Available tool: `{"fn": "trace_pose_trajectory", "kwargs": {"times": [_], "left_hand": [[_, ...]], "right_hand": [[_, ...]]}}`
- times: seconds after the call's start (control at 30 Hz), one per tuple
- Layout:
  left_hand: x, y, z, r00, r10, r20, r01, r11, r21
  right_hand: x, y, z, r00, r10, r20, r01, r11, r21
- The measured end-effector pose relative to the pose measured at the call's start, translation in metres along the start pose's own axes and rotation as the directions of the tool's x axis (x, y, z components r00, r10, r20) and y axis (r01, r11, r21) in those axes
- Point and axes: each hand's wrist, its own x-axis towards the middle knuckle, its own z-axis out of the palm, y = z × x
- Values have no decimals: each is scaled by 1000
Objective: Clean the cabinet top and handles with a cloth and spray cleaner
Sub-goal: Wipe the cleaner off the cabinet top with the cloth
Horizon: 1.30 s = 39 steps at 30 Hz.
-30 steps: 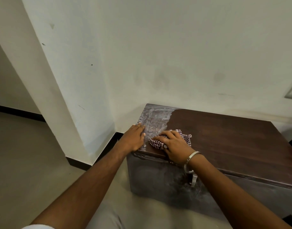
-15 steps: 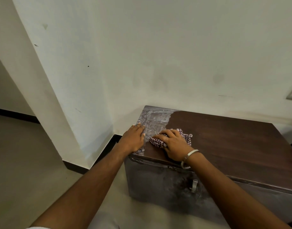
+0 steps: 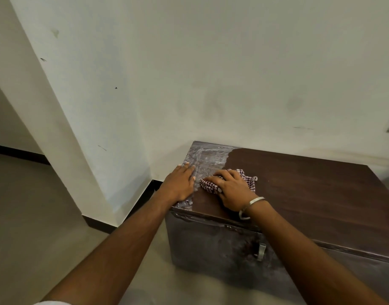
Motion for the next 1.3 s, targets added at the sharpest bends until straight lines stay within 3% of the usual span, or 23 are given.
{"fn": "trace_pose_trajectory", "kwargs": {"times": [0.23,0.47,0.67,0.9,1.07,1.3], "left_hand": [[8,-4,2,1000,-7,10,7,1000,-8],[12,-7,3,1000,2,10,-2,1000,-15],[18,-8,3,1000,4,17,-4,1000,-13],[23,-9,4,1000,10,22,-10,1000,-16],[26,-8,2,1000,6,22,-6,1000,-9],[30,-7,1,1000,9,23,-9,1000,-2]], "right_hand": [[-12,0,-1,994,-103,-29,103,995,9],[11,4,0,1000,-6,7,6,1000,6],[2,14,7,994,-109,7,109,994,29],[22,14,2,1000,16,20,-16,1000,11],[13,21,7,995,-97,-5,97,995,30],[33,25,3,998,47,46,-46,999,-11]]}}
